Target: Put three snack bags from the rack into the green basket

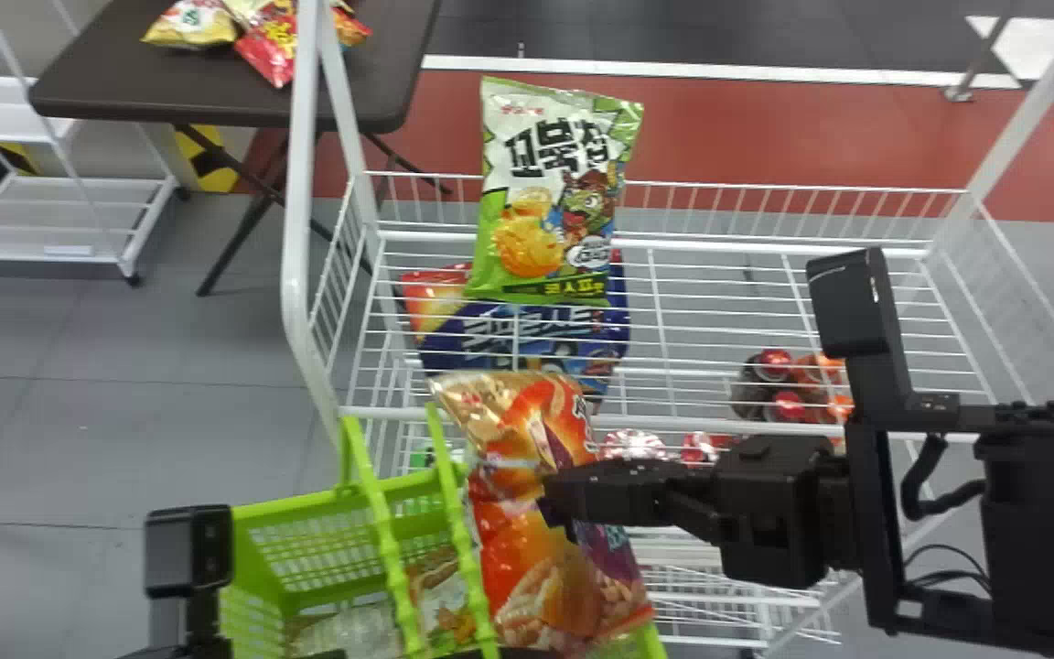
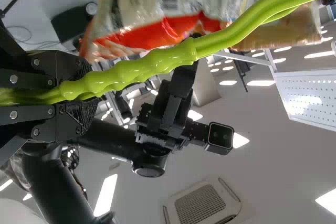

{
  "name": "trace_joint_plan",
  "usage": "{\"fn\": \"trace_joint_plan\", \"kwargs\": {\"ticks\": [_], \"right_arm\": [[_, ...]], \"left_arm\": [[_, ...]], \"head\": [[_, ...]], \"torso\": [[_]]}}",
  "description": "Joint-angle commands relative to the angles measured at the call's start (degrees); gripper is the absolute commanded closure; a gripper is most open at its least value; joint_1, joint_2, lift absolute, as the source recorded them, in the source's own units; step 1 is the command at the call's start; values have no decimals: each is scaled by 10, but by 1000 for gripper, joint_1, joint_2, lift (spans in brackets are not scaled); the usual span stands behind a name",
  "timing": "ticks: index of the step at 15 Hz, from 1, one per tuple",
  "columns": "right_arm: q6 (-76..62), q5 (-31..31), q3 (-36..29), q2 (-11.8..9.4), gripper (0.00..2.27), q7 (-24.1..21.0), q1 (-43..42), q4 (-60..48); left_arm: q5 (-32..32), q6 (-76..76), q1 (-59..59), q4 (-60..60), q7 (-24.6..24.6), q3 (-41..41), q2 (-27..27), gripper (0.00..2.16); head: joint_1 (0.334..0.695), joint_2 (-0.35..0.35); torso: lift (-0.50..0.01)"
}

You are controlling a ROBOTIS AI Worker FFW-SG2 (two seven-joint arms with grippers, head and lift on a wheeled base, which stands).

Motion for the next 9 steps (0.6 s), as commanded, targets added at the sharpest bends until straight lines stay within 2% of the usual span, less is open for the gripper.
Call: {"fn": "trace_joint_plan", "kwargs": {"ticks": [1, 4, 5, 6, 7, 8, 9], "right_arm": [[3, 14, 28, 2, 2250, 2, 0, 20], [3, 25, 55, 2, 2229, 6, 2, 40], [3, 25, 58, 1, 2098, 8, 3, 44], [3, 25, 58, 1, 1585, 9, 4, 42], [3, 22, 52, 0, 518, 9, 4, 38], [3, 13, 44, -1, -1, 9, 6, 36], [3, 3, 31, -2, -1, 9, 9, 35]], "left_arm": [[1, -2, 0, 0, 0, -2, -1, 2148], [1, -2, -1, 0, 0, -2, -1, 2148], [1, -2, -1, 1, 0, -1, -1, 2148], [1, -2, -2, 1, 0, -1, -1, 2148], [1, -2, -2, 2, 0, 1, -1, 2148], [1, -2, -2, 2, -1, 3, -1, 2148], [1, -2, -2, 3, -2, 5, -1, 2148]], "head": [[695, 71], [695, 101], [695, 117], [695, 125], [695, 132], [695, 136], [695, 137]], "torso": [[0], [0], [0], [0], [0], [0], [0]]}}
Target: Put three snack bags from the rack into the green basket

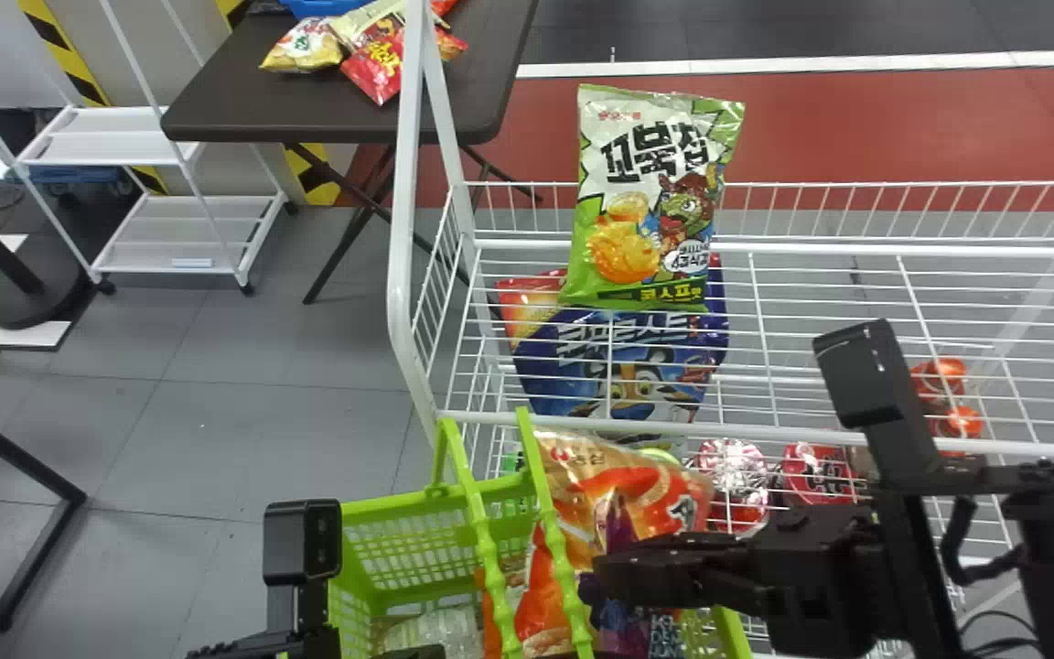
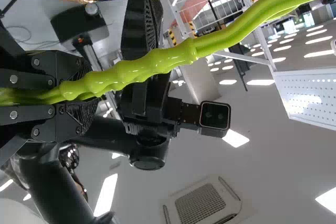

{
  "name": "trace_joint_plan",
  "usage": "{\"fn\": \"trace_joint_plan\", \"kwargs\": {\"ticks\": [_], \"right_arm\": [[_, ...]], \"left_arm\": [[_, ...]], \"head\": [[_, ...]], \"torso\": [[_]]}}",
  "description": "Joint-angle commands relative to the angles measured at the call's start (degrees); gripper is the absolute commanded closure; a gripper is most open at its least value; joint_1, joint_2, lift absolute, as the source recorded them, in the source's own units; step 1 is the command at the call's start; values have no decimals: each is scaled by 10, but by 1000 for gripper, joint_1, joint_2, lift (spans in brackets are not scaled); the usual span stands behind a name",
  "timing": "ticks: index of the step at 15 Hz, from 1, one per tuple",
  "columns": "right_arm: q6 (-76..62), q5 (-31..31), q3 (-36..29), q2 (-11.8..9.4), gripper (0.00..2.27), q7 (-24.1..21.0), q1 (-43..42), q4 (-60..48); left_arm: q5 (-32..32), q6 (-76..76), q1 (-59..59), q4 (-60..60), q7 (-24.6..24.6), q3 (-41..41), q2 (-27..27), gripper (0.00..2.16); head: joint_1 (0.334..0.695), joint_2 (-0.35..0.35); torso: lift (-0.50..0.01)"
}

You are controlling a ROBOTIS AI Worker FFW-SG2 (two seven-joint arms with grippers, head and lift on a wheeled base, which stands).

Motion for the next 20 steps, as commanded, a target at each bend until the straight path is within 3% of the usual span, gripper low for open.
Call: {"fn": "trace_joint_plan", "kwargs": {"ticks": [1, 3, 6, 8, 11, 13, 16, 18, 20], "right_arm": [[3, -25, -33, -2, 2, 0, 5, -1], [3, -70, -81, 2, 56, 0, 6, 16], [0, -207, -135, 8, 53, 28, -7, 139], [-2, -217, -176, 26, 53, 45, -7, 164], [-4, -202, -243, 24, 53, 77, -5, 165], [-44, -142, -268, 10, 49, 113, 8, 159], [-246, 15, -243, -20, 53, 134, 57, 133], [-475, 143, -197, -30, 63, 128, 99, 139], [-661, 227, -157, -30, 70, 118, 128, 173]], "left_arm": [[1, 0, 0, 1, -1, 4, -1, 2148], [1, 0, -2, 3, -1, 4, -1, 2148], [1, 0, -2, 3, -1, 3, -1, 2148], [1, 0, -2, 1, -1, 3, -1, 2148], [2, 0, -2, 1, -2, 4, -1, 2148], [4, 0, -2, 3, -4, 8, -1, 2148], [4, 0, -2, 3, -5, 8, -1, 2148], [8, 0, -1, 3, -7, 11, -1, 2148], [10, 0, 1, 3, -7, 13, -1, 2148]], "head": [[695, 131], [695, 115], [695, 69], [695, 63], [695, 20], [695, -54], [695, -145], [695, -235], [695, -284]], "torso": [[0], [0], [0], [0], [0], [0], [0], [0], [0]]}}
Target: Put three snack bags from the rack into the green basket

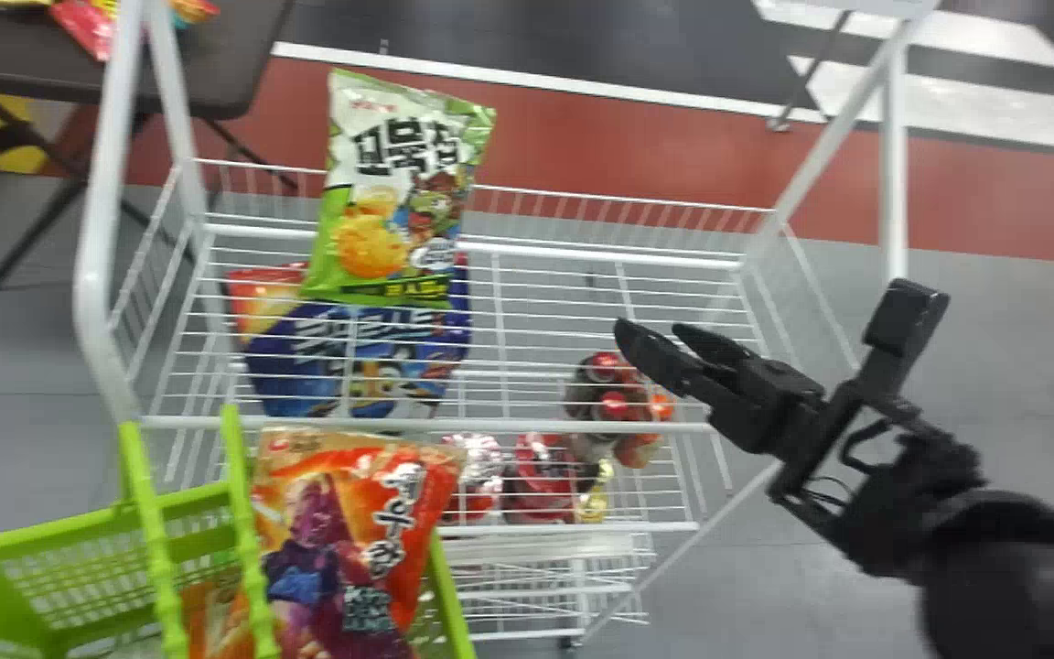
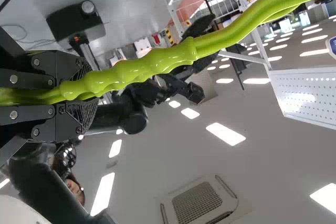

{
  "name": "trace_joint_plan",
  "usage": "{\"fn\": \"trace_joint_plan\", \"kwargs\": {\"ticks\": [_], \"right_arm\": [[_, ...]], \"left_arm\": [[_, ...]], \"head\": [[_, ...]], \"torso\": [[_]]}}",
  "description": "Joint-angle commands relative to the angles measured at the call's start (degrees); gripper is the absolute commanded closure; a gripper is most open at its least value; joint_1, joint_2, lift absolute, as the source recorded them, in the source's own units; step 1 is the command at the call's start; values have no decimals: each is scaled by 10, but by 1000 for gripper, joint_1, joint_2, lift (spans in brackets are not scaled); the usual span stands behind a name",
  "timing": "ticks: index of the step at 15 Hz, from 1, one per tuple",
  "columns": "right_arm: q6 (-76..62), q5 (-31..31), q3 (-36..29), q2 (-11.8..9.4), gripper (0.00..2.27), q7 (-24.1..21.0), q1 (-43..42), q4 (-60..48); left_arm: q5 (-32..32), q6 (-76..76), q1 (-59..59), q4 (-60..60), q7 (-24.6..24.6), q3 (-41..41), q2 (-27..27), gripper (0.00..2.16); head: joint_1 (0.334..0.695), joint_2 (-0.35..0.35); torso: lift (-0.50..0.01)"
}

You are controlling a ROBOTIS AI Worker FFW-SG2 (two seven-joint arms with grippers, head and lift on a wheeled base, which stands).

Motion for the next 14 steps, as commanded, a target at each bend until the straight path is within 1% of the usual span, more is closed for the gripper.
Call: {"fn": "trace_joint_plan", "kwargs": {"ticks": [1, 2, 3, 4, 7, 9, 11, 14], "right_arm": [[-235, 99, 51, -1, 73, -10, 34, 50], [-322, 128, 69, 0, 73, -15, 44, 78], [-417, 140, 84, 0, 76, -15, 56, 115], [-474, 154, 91, 4, 76, -15, 67, 146], [-609, 160, 101, 9, 76, -13, 102, 211], [-649, 159, 101, 12, 76, -10, 112, 232], [-656, 159, 101, 17, 76, -10, 118, 236], [-655, 159, 103, 18, 76, -10, 123, 238]], "left_arm": [[3, 0, 2, -1, 0, 1, -1, 2148], [3, 0, 2, -2, 0, 1, -1, 2148], [4, 0, 2, -3, -1, 1, -1, 2148], [5, 0, 3, -4, -3, 1, -1, 2148], [9, -4, 6, -1, -11, 2, -1, 2148], [16, -12, 6, 5, -20, 2, -1, 2148], [18, -12, 6, 7, -21, 0, -1, 2148], [18, -12, 11, 4, -22, -2, -1, 2148]], "head": [[695, -304], [695, -317], [695, -326], [695, -336], [695, -350], [695, -350], [695, -350], [695, -350]], "torso": [[0], [0], [0], [0], [0], [0], [0], [0]]}}
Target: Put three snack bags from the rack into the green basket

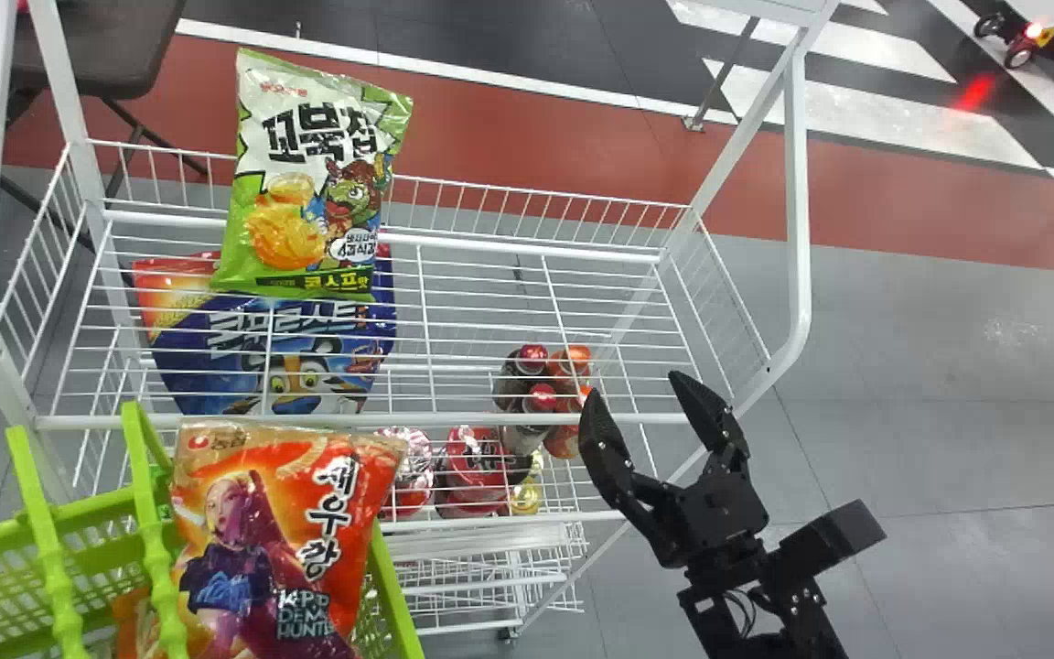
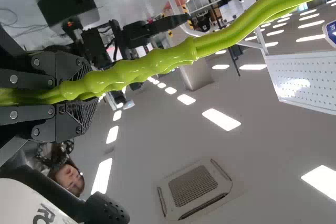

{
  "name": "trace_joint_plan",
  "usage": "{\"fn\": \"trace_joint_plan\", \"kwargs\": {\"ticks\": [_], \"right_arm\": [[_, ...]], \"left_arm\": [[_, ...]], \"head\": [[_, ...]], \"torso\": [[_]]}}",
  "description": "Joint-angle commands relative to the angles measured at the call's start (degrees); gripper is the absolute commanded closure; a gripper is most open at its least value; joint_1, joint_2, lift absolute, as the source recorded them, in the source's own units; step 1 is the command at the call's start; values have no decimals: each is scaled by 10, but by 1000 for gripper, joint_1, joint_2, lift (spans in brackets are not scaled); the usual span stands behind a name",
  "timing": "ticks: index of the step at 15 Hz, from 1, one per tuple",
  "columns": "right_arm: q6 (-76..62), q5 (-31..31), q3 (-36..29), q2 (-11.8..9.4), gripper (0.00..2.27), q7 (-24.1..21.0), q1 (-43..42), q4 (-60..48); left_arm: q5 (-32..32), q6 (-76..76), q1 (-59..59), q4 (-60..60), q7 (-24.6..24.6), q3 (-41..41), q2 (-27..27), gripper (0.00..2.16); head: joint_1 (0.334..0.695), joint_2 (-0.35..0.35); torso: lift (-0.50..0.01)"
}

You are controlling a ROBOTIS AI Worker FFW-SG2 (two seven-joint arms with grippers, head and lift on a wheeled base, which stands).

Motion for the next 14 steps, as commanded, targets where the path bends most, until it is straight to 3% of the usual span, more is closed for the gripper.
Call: {"fn": "trace_joint_plan", "kwargs": {"ticks": [1, 14], "right_arm": [[1, -1, 2, 1, 76, 0, 1, 4], [4, -3, 15, 10, 76, -10, 0, 3]], "left_arm": [[0, 2, 3, -2, 1, 1, -1, 2148], [-4, 5, 7, -9, 5, -1, -1, 2148]], "head": [[695, -350], [695, -350]], "torso": [[0], [0]]}}
